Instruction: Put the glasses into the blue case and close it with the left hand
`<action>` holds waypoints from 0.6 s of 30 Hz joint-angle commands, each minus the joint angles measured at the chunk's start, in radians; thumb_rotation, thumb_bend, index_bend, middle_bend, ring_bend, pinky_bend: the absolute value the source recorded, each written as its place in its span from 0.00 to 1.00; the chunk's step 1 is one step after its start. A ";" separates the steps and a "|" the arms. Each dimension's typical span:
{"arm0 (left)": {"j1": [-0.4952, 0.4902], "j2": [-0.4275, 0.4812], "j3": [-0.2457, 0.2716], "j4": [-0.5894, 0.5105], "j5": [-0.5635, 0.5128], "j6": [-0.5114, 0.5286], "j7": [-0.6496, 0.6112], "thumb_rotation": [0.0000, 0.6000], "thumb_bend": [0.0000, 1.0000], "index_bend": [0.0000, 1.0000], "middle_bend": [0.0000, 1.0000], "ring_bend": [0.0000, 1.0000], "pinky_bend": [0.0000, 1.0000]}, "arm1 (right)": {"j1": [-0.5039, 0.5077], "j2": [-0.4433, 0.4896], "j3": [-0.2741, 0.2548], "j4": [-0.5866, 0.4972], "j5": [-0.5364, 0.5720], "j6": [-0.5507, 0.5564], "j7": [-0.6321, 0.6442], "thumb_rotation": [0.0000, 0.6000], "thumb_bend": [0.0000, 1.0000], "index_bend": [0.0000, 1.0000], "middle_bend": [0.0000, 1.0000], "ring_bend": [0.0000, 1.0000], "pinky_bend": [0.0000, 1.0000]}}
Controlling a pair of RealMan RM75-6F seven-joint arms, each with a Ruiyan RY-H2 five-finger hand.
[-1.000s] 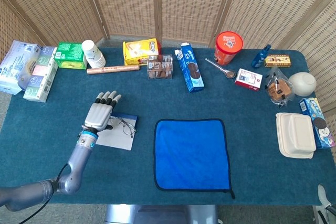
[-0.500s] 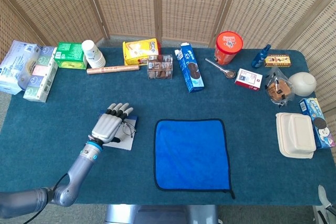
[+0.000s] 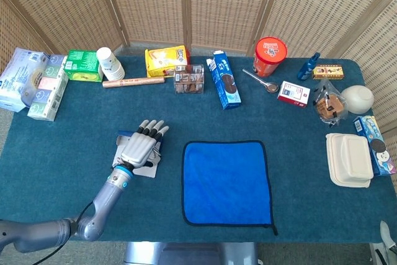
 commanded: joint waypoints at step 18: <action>-0.035 -0.064 -0.016 0.091 -0.041 -0.030 0.000 0.83 0.24 0.00 0.00 0.00 0.00 | -0.012 -0.002 -0.002 0.014 0.005 0.006 0.020 0.67 0.33 0.04 0.13 0.00 0.12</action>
